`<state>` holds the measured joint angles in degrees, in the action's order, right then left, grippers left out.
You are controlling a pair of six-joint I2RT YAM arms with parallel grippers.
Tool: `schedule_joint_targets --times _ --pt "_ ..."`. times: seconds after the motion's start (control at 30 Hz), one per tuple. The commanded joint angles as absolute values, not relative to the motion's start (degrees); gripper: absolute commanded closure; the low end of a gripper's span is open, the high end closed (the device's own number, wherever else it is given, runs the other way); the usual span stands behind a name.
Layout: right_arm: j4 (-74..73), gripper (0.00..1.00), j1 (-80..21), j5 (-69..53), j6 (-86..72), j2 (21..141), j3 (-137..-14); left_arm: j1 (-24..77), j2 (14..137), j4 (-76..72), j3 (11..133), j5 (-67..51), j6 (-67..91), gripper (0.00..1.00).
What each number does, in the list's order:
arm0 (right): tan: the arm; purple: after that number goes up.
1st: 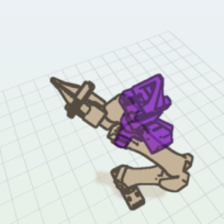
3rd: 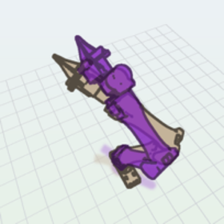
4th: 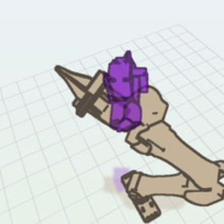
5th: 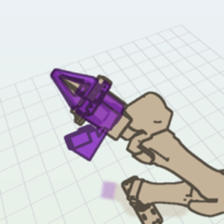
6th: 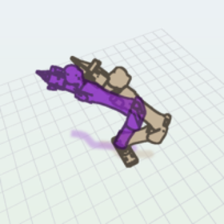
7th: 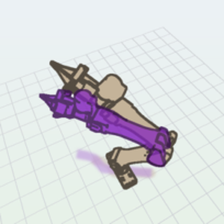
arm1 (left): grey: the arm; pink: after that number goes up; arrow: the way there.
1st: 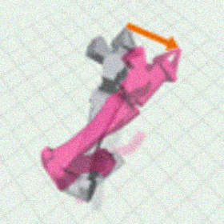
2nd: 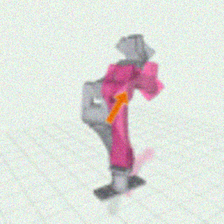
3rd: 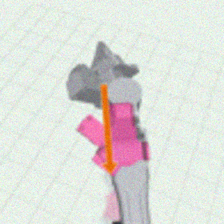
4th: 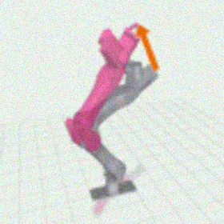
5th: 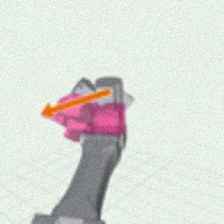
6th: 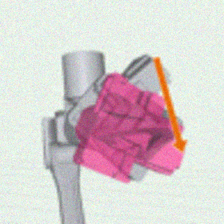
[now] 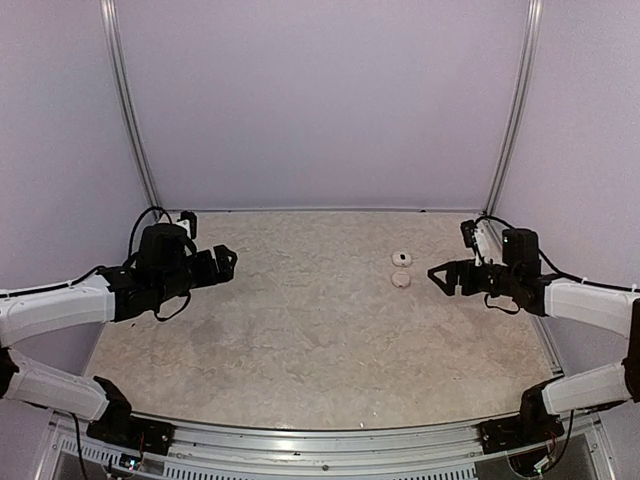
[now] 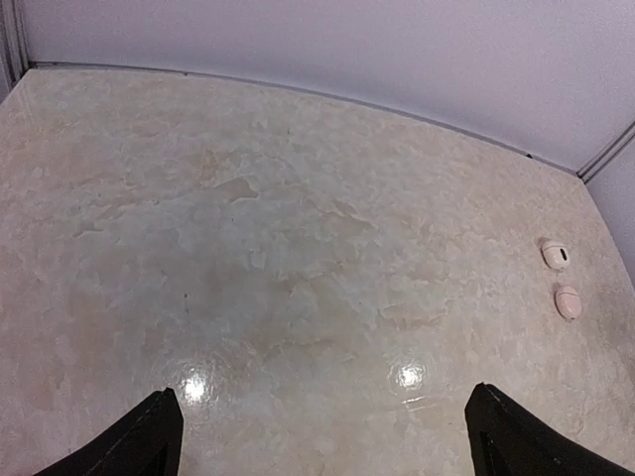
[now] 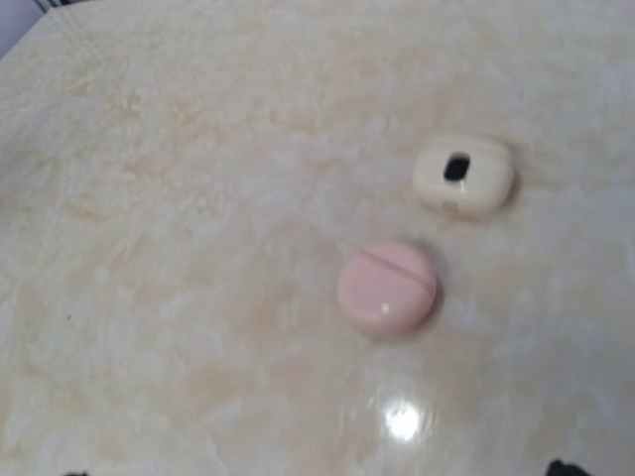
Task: Insert the wireless bluetooth earbuds into the charging case
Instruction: Reset both arms
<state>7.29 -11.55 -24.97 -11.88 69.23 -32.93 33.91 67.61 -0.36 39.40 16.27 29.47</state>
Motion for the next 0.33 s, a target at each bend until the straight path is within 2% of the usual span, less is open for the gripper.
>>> schedule_joint_targets --times 0.0,0.3 --pt "14.3 0.01 -11.3 -24.7 -14.5 65.1 -26.9 34.6 69.1 -4.0 36.2 15.7 33.7 0.01" --pt "17.6 0.01 -11.3 -25.2 -15.8 61.6 -22.9 35.5 72.4 -6.0 36.2 16.2 34.5 0.01"
